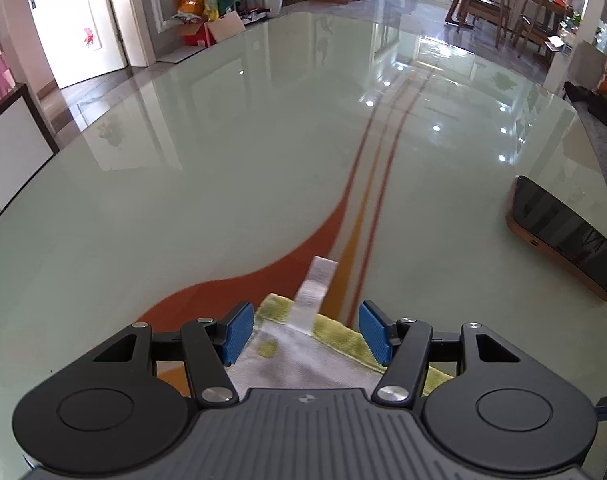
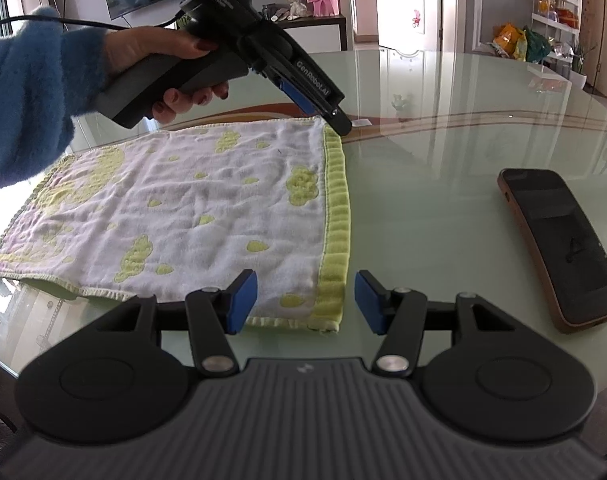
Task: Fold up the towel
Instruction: 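Grasp the tagged corner of the spotted towel with the left tool, then close the right tool on the green-bordered towel edge beside the left tool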
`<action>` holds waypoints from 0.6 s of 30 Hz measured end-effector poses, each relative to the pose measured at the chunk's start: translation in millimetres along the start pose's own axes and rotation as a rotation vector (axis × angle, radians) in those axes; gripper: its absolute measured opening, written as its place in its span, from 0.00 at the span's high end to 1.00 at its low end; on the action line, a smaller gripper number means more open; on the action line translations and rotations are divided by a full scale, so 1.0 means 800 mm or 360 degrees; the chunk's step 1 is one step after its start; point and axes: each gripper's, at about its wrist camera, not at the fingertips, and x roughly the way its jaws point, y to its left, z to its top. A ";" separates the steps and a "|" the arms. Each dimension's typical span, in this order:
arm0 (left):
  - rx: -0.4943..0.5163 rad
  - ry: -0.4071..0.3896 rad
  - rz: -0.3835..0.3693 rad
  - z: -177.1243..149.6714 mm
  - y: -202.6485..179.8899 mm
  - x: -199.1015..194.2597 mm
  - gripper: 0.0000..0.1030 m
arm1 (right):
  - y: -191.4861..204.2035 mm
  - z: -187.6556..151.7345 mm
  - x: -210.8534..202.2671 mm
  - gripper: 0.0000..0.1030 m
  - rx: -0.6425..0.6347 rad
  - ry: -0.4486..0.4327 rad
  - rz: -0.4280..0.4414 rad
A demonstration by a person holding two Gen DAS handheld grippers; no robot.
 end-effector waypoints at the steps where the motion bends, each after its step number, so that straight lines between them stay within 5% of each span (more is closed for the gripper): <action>1: 0.0005 0.0003 0.0002 0.000 0.000 0.000 0.40 | 0.000 0.000 0.000 0.47 -0.0001 0.0001 -0.0003; 7: 0.0065 0.0003 -0.0038 -0.001 0.001 0.000 0.45 | 0.006 0.001 0.000 0.48 -0.0018 0.0014 -0.0032; 18: 0.0158 0.0021 -0.0115 -0.004 -0.001 -0.004 0.63 | 0.007 0.000 -0.001 0.73 -0.0059 0.0026 -0.0114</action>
